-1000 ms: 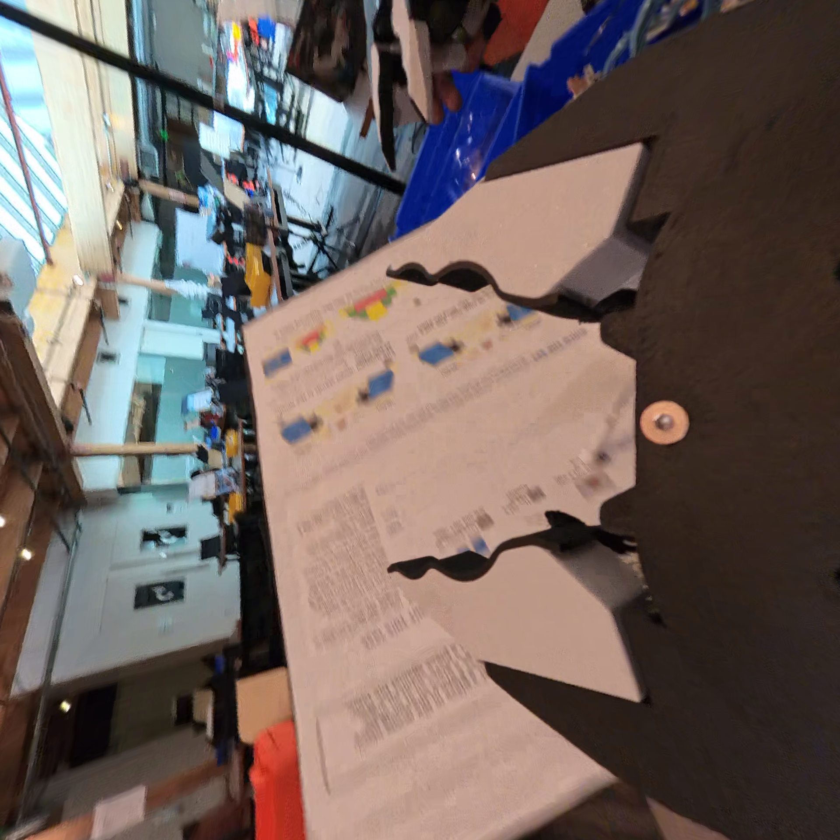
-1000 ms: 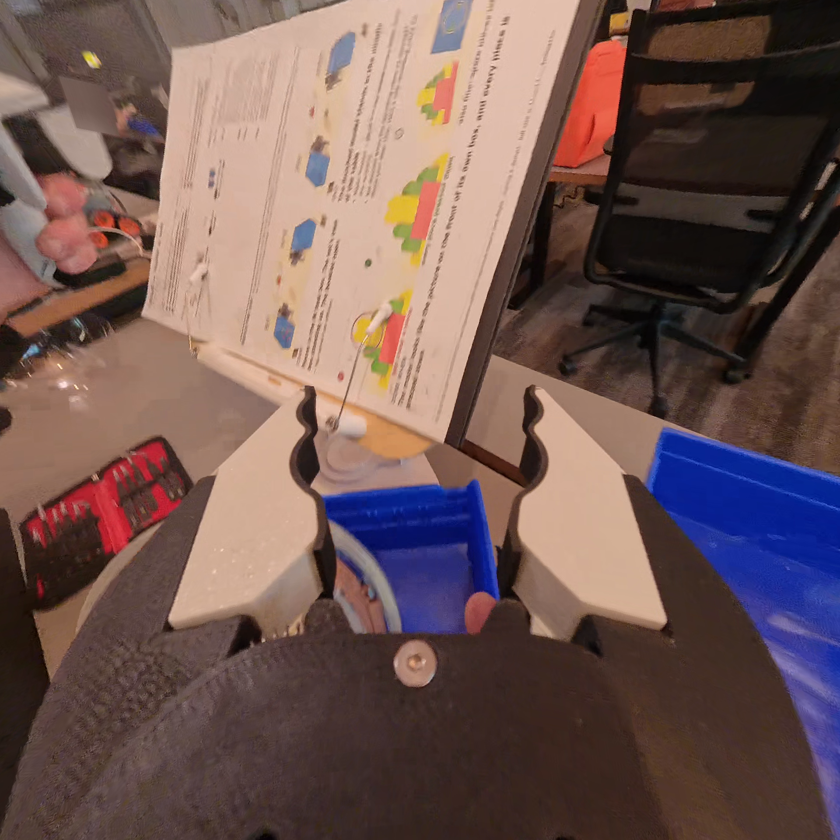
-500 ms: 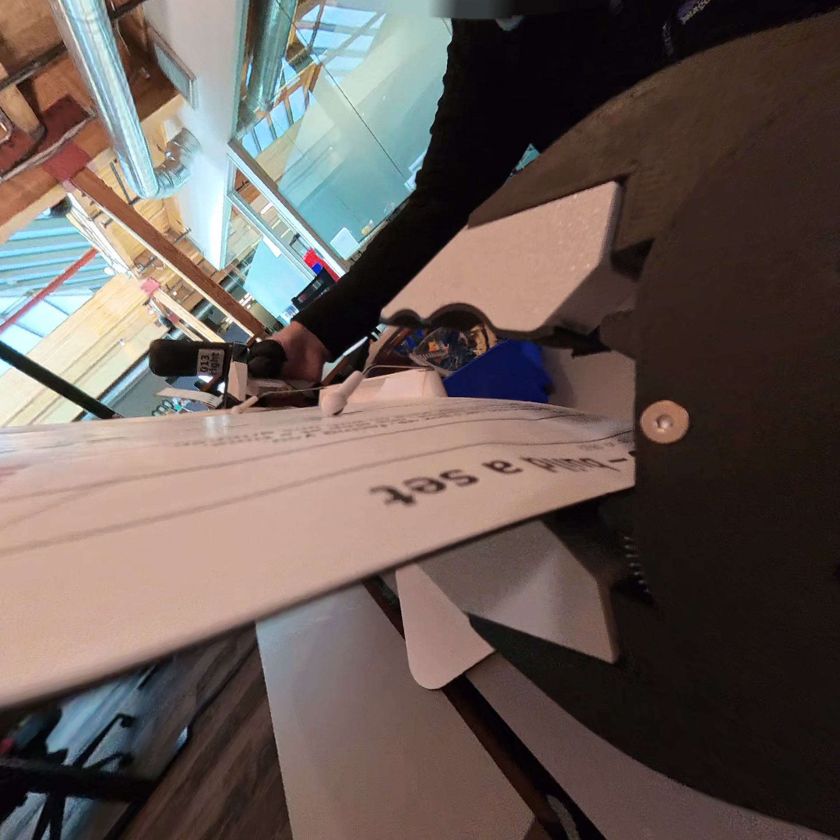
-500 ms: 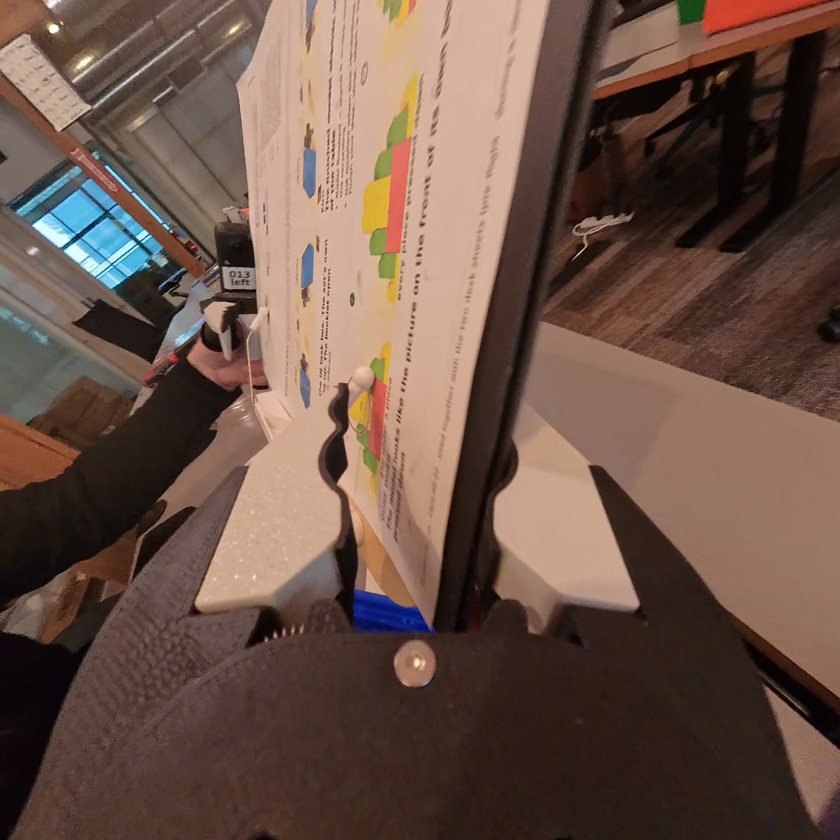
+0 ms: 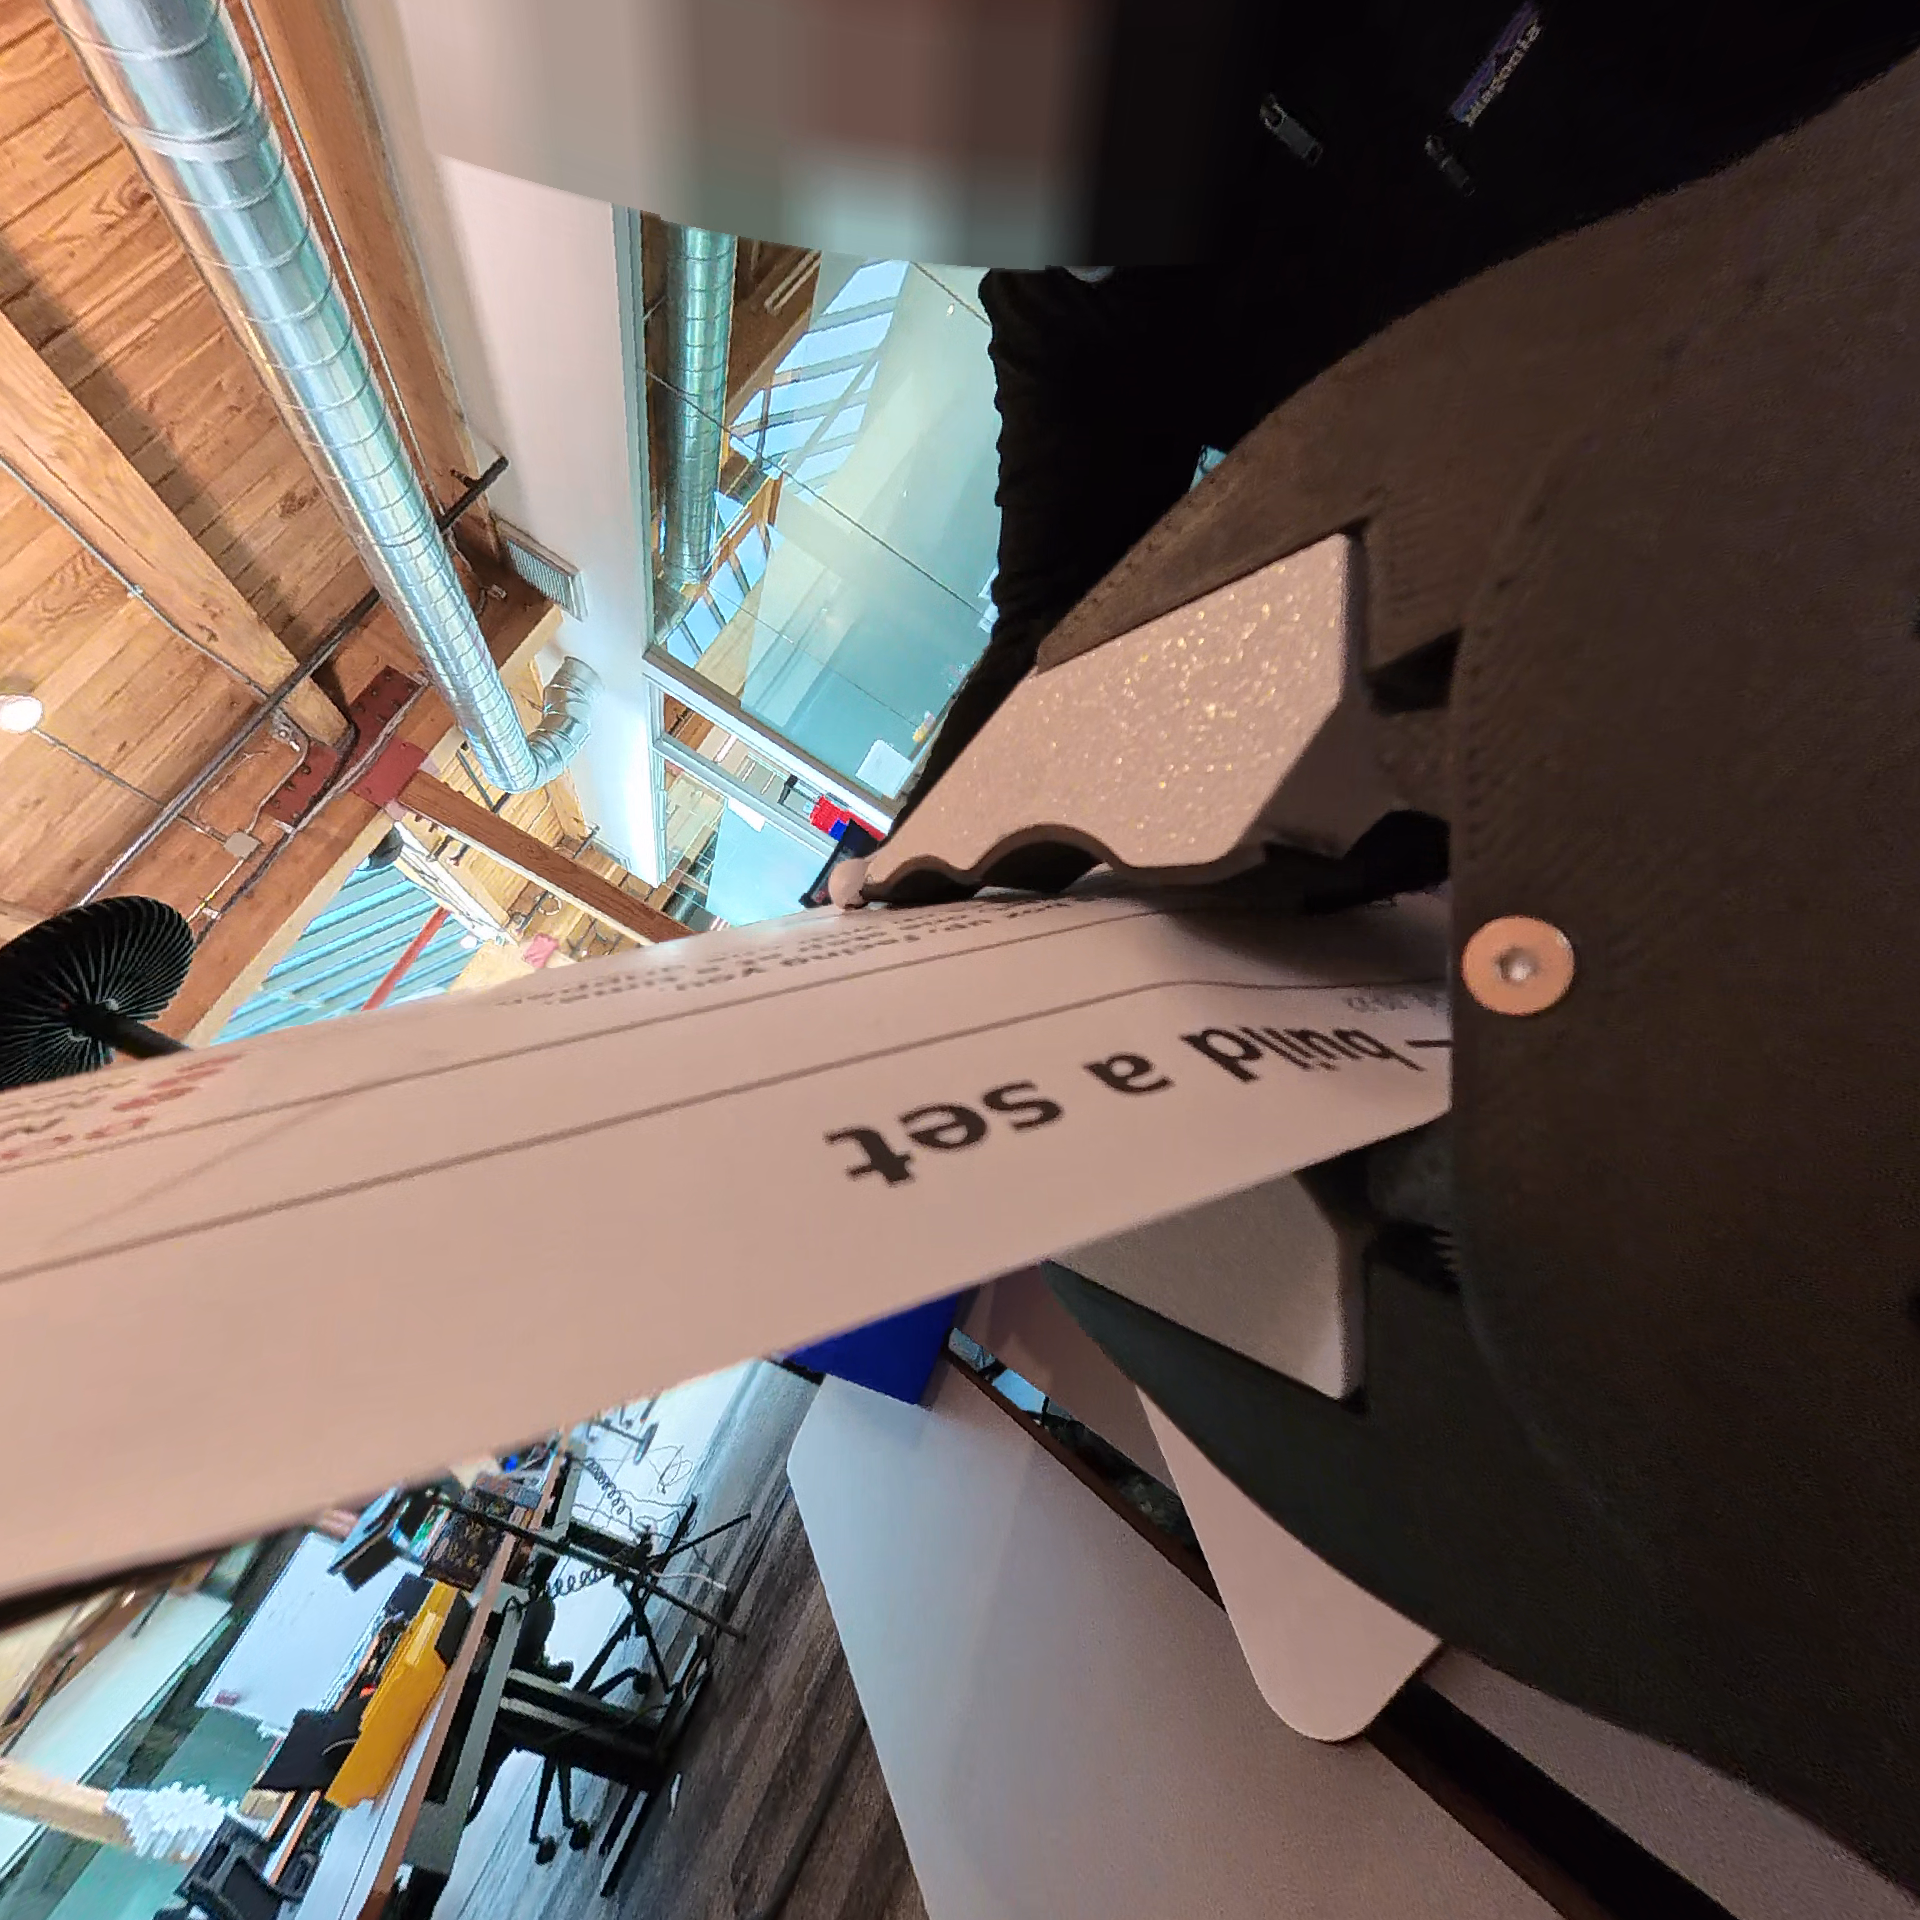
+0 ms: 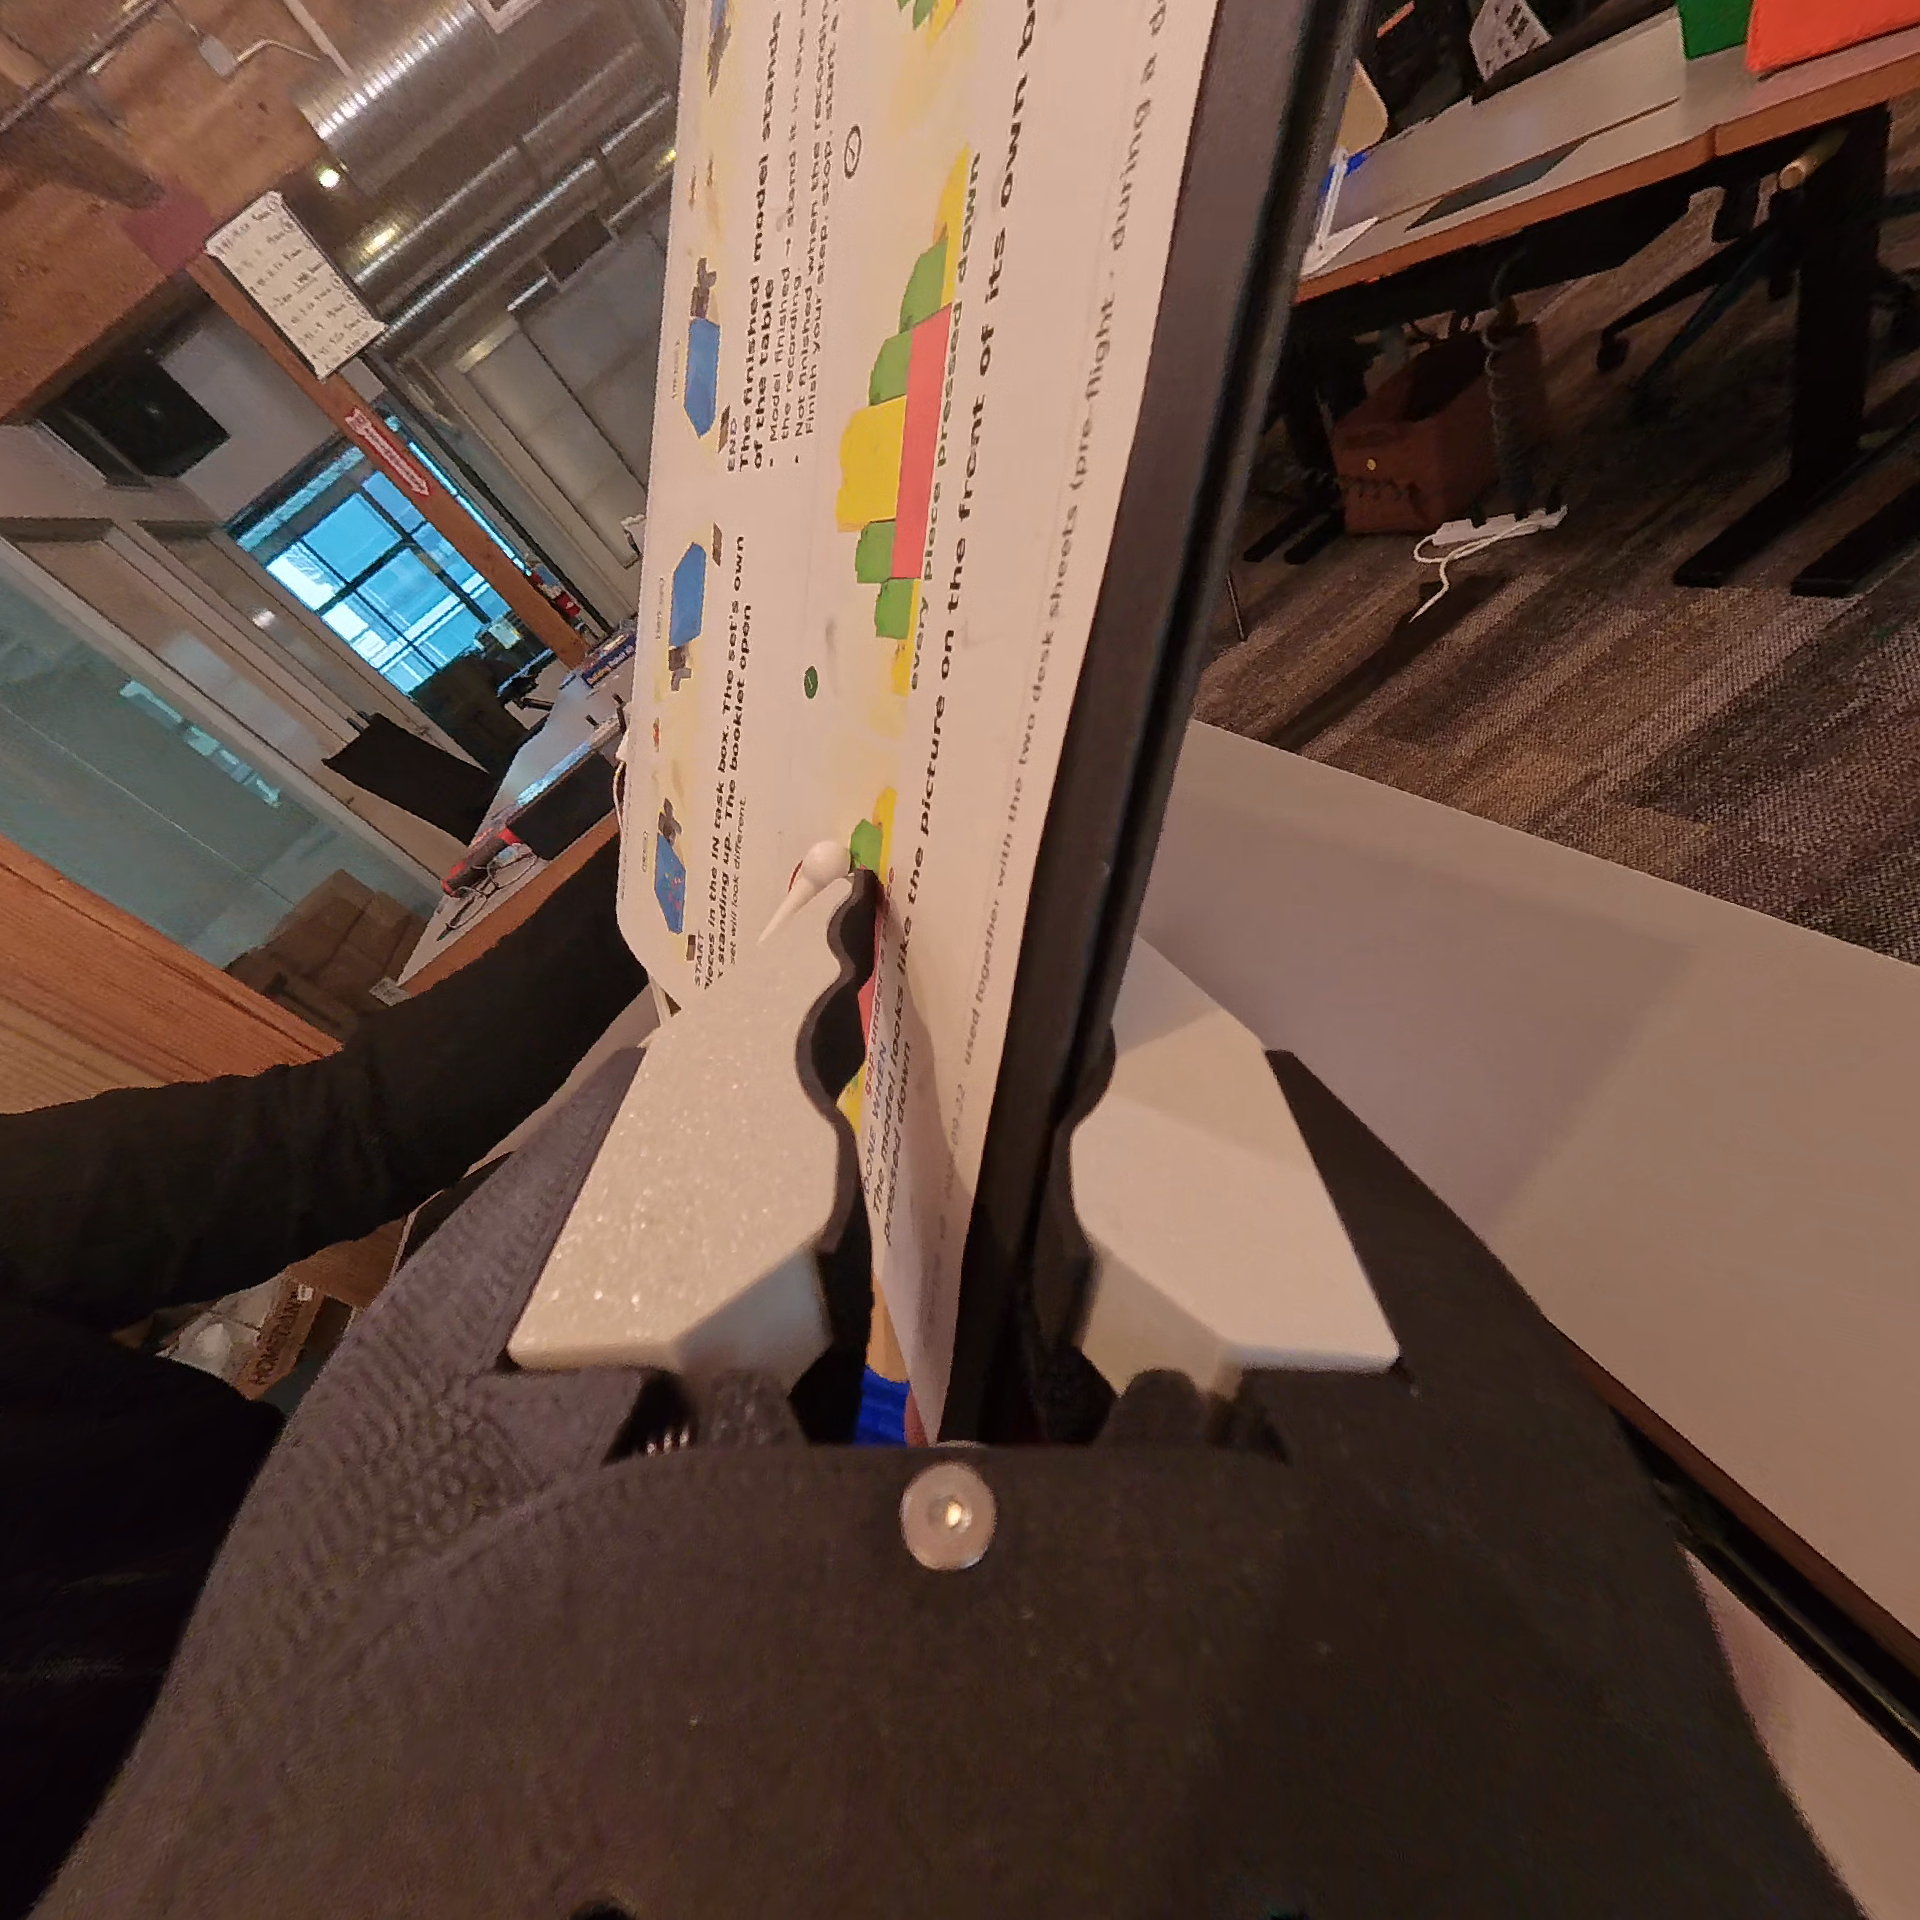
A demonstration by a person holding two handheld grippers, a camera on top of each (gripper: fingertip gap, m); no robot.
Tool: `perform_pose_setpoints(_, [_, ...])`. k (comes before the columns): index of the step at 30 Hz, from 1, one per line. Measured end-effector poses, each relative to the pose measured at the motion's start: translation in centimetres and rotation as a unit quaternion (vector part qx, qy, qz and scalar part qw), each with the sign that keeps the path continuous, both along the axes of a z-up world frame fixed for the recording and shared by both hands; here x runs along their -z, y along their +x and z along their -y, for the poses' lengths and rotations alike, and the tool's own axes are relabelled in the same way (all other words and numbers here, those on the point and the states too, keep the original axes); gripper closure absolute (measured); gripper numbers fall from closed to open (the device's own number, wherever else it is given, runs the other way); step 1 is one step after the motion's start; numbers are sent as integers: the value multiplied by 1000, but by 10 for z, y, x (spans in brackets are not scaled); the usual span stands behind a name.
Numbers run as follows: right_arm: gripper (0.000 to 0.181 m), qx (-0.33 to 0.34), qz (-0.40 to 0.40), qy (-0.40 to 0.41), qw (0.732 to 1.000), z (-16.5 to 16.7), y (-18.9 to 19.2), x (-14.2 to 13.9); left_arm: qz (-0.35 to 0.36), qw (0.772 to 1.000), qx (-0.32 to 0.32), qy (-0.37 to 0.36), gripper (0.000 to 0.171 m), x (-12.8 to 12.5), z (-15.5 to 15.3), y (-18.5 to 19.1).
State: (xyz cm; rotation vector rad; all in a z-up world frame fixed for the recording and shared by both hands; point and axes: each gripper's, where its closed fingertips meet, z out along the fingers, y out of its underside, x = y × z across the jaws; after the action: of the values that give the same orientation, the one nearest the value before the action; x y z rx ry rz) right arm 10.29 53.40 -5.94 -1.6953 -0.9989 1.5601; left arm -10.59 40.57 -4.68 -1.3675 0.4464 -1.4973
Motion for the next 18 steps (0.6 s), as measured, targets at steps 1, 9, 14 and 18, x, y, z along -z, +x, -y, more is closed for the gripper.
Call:
perform_pose_setpoints(1, [153,-1,-4,1,1000,0,0,0,-4,1000,-3,-2,151,0,-1,0])
perform_pose_setpoints(9, [160,-7,-28,22,999,-5,1,-24,-56,997,-48,4,161,-4,-21,-6])
perform_pose_setpoints(14, [159,0,-40,22,999,-34,12,-47,-60,997,-47,9,159,-33,-49,7])
perform_pose_setpoints(18, [155,-4,-24,29,999,-73,23,-57,-63,995,-73,14,159,-45,-73,26])
